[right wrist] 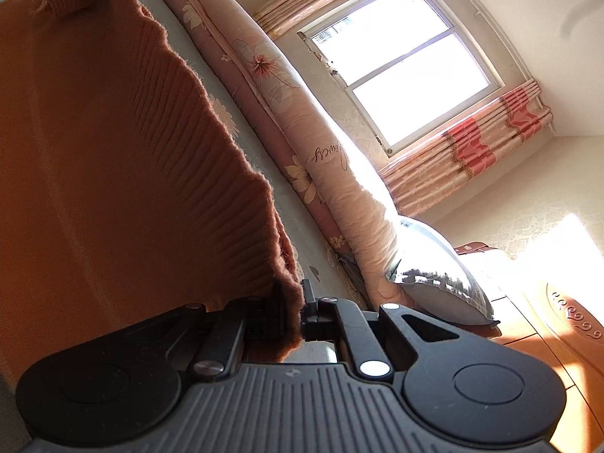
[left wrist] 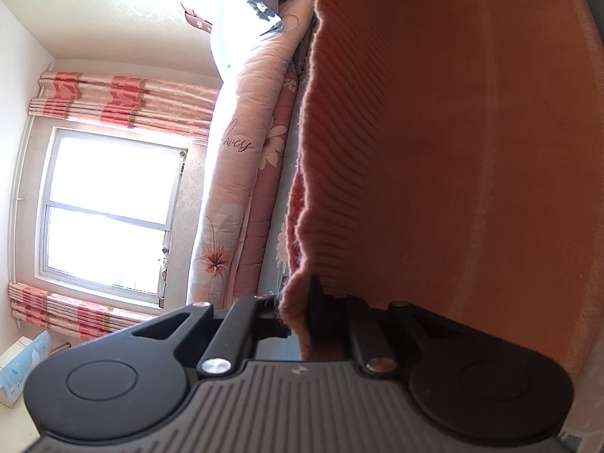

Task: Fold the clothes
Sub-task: 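Lift the hem with both grippers and fold it over toward the collar, then open both grippers to release the hem onto the sweater, then move both open grippers to the side edge of the folded sweater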

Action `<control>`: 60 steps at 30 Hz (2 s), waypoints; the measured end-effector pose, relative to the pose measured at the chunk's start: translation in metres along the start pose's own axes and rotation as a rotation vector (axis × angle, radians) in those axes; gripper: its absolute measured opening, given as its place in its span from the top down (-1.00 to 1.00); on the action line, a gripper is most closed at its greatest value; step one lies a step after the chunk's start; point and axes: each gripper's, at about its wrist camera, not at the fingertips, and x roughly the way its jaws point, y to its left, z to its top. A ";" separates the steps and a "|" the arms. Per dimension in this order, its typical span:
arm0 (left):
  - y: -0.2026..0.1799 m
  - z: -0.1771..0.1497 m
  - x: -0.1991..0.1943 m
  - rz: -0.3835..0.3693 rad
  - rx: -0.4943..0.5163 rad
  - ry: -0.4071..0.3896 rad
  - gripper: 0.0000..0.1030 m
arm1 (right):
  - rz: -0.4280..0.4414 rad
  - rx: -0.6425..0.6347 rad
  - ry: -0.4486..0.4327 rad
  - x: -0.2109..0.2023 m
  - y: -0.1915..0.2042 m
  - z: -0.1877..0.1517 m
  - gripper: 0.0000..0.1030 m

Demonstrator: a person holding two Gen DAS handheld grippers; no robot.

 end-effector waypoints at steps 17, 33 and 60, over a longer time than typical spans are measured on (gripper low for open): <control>-0.015 -0.011 0.082 -0.165 -0.036 0.075 0.72 | 0.129 0.066 0.095 0.085 0.014 -0.004 0.84; 0.058 -0.055 0.068 -0.233 -0.418 0.050 -0.11 | 0.250 0.282 0.059 0.085 -0.026 -0.016 -0.51; 0.050 -0.099 0.014 -0.467 -0.781 0.007 -0.29 | 0.455 0.572 0.054 0.073 -0.057 -0.061 -0.33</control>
